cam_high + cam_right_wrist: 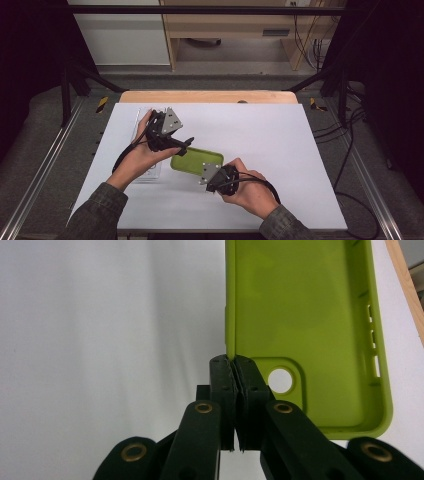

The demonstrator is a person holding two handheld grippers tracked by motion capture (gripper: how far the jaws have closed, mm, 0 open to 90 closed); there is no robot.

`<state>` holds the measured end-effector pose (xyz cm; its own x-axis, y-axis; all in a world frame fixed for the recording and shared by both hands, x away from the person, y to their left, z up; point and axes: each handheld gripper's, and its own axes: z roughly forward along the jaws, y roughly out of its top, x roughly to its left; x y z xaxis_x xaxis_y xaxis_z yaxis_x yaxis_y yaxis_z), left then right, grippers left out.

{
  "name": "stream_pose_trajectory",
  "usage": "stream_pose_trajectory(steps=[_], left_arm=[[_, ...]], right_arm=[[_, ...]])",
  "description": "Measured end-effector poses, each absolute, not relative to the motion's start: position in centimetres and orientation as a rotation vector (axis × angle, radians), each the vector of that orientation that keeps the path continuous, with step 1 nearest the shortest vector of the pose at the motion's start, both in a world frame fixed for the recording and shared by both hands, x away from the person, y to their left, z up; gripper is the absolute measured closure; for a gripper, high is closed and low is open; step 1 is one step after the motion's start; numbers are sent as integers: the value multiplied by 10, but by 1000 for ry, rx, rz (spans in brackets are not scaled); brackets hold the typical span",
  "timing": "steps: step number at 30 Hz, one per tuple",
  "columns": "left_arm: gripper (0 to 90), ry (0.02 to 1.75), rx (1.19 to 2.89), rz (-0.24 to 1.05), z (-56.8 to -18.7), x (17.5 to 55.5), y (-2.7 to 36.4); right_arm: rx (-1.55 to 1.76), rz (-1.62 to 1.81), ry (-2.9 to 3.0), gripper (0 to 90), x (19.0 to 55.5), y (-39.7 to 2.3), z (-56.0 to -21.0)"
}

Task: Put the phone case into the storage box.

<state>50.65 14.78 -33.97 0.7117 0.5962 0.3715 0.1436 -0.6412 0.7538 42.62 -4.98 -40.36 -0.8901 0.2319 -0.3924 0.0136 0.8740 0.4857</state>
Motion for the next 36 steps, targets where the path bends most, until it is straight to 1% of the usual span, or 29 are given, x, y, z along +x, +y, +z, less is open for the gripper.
stream_pose_trajectory(steps=[17, 36], left_arm=[[42, 540, 2231, 801, -338, 507, 144], [48, 458, 2325, 804, -334, 507, 125]], right_arm=[[167, 670, 2587, 879, 426, -52, -402], [159, 665, 2583, 879, 423, -48, -402]])
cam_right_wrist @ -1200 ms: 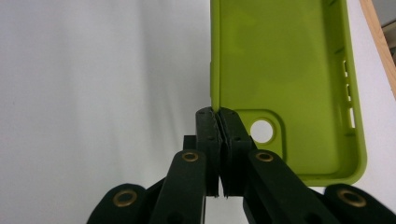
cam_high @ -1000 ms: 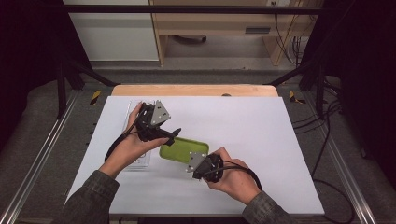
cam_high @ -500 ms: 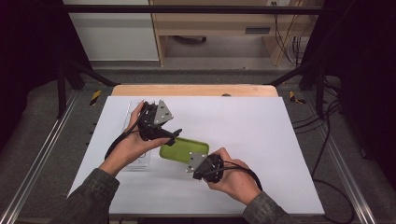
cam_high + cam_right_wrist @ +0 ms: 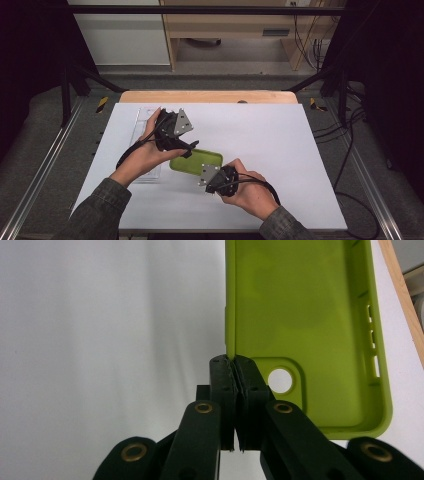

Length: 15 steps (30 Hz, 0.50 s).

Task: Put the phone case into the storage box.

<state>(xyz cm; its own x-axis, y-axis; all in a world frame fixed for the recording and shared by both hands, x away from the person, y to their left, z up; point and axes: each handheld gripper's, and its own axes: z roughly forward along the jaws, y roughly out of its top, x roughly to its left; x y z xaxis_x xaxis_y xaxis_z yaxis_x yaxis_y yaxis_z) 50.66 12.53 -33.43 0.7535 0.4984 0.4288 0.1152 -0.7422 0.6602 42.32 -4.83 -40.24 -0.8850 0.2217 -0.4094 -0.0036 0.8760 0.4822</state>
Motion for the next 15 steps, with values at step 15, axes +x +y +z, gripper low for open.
stream_pose_trajectory(steps=[15], left_arm=[[57, 417, 2401, 796, -337, 508, 121]], right_arm=[[155, 662, 2578, 879, 422, -49, -401]])
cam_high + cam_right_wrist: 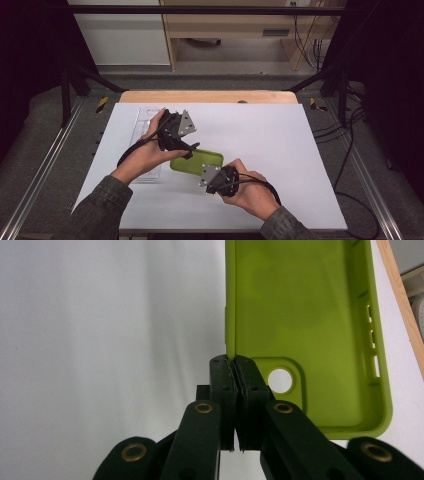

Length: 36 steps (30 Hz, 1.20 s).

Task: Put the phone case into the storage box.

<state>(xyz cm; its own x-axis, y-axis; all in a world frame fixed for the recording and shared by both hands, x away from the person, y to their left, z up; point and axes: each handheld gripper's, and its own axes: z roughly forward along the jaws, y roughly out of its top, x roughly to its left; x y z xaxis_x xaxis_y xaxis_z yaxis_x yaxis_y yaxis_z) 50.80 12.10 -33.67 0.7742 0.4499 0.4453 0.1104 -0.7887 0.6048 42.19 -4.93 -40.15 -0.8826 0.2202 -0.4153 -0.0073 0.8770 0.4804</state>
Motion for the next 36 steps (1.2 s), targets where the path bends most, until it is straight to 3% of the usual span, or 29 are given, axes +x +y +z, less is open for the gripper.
stream_pose_trajectory(steps=[36], left_arm=[[67, 324, 2503, 843, -337, 510, 125]], right_arm=[[118, 614, 2564, 879, 422, -44, -402]])
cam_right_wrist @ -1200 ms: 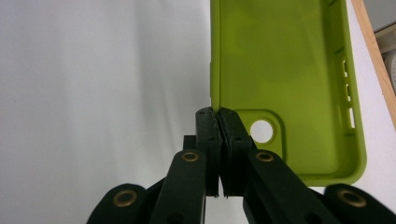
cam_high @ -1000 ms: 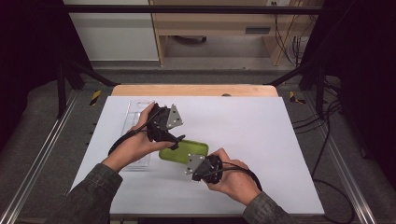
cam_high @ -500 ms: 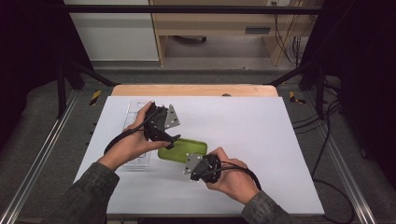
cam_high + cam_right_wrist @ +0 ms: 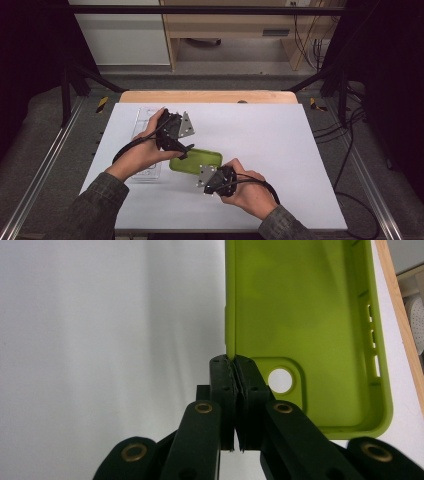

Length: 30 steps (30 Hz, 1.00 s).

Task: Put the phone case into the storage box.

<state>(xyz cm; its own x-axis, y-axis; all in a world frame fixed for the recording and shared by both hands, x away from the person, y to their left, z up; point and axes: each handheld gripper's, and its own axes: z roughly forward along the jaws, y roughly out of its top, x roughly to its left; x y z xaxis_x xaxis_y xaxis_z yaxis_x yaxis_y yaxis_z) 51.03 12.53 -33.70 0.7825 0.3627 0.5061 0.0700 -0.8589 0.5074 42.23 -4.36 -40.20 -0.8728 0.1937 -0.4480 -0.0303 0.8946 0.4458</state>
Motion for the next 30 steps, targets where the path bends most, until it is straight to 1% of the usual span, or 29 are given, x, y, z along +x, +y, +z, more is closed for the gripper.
stream_pose_trajectory(steps=[17, 21, 30], left_arm=[[78, 271, 2546, 827, -338, 507, 123], [96, 230, 2566, 807, -337, 505, 122], [156, 203, 2587, 796, -335, 504, 121]], right_arm=[[108, 622, 2547, 879, 421, -42, -402], [104, 623, 2546, 879, 421, -42, -401], [105, 620, 2541, 879, 421, -42, -401]])
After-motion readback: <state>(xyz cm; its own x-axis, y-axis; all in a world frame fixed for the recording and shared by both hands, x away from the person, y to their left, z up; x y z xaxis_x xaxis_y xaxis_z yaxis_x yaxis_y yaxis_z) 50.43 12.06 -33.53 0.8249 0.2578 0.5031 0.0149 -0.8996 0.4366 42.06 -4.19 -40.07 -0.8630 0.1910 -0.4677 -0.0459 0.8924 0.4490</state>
